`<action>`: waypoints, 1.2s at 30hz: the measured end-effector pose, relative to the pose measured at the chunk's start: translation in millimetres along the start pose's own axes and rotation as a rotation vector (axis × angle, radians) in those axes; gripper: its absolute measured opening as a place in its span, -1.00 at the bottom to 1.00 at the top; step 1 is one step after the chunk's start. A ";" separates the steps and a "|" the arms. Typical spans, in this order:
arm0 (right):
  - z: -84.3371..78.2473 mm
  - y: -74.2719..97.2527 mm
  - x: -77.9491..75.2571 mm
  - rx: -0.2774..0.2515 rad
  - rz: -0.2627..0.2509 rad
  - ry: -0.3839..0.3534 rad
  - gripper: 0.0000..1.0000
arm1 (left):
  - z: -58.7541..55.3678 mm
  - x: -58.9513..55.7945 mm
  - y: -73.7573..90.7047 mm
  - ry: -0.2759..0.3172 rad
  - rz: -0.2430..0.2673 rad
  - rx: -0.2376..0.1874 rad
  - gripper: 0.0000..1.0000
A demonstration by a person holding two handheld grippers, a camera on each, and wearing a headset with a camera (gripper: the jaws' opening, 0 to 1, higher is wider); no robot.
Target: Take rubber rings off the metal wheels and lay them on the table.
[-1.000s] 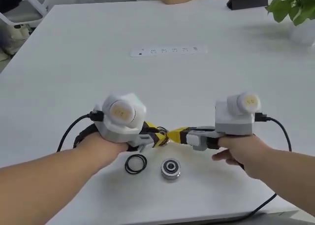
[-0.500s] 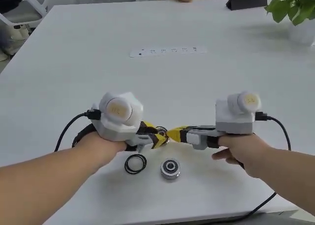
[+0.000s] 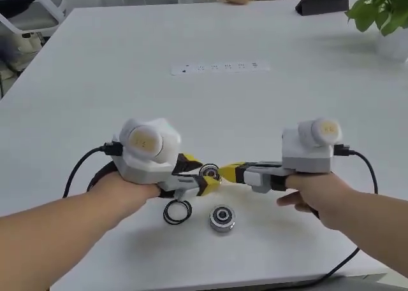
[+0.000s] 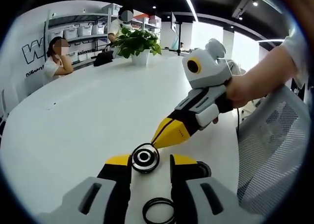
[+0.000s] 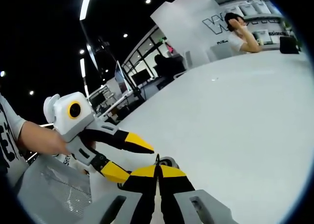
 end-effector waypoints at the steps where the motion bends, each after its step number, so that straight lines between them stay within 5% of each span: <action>1: 0.2 0.4 -0.1 -0.001 0.001 0.002 -1.00 | 0.3 -0.1 1.4 0.000 0.000 -0.002 -0.44; 25: 4.3 0.6 11.6 -0.004 0.046 0.002 -1.00 | 13.7 -9.6 45.8 0.015 0.005 -0.098 -0.03; 36: 2.7 -0.2 29.9 0.002 0.075 0.008 -1.00 | 5.4 -15.1 74.0 0.006 0.018 -0.108 0.16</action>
Point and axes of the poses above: the centre of the closed fingertips' face, and the gripper's own axes: y roughly backward along the fingers, x roughly to its left, z roughly out of its top, the point moved 7 cm from there along y, roughly backward along the fingers, and after that the axes turned 11 degrees about -y, right-handed, at the moved point
